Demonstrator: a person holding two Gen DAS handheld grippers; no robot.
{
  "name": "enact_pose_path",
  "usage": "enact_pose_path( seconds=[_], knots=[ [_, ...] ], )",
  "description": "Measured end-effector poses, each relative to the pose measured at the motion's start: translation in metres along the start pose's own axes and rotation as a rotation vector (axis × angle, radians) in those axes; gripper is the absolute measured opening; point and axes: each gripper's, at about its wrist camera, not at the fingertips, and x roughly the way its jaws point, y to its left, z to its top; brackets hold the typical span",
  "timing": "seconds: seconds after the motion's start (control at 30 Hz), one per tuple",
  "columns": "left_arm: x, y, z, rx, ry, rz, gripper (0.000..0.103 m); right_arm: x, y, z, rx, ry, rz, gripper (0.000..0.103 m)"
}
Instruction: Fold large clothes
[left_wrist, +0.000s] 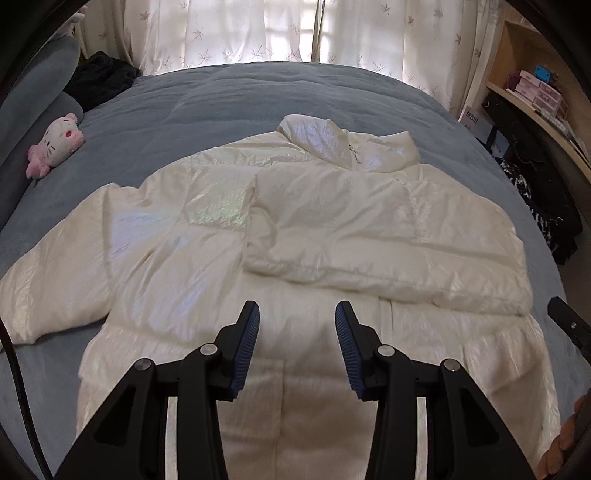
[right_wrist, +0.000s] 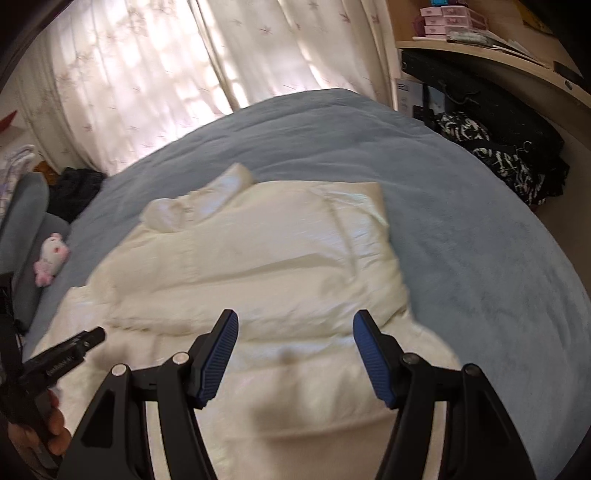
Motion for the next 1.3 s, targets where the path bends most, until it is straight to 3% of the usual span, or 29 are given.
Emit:
enact_pose_path(
  seconds=[0.33, 0.77, 0.9, 1.3],
  knots=[
    [-0.088, 0.027, -0.049, -0.013, -0.077, 0.029, 0.052, -0.042, 0.042, -0.045, -0.012, 0.012, 0.055, 0.064],
    [-0.124, 0.053, -0.1, -0.04, -0.08, 0.02, 0.054, -0.061, 0.07, -0.107, -0.042, 0.107, 0.092, 0.064],
    [-0.135, 0.075, -0.107, -0.067, -0.096, 0.026, 0.059, -0.064, 0.089, -0.114, -0.076, 0.119, 0.095, 0.064],
    [-0.143, 0.177, -0.116, -0.197, -0.117, 0.061, 0.06, -0.066, 0.189, -0.129, -0.28, 0.075, 0.091, 0.064]
  ],
)
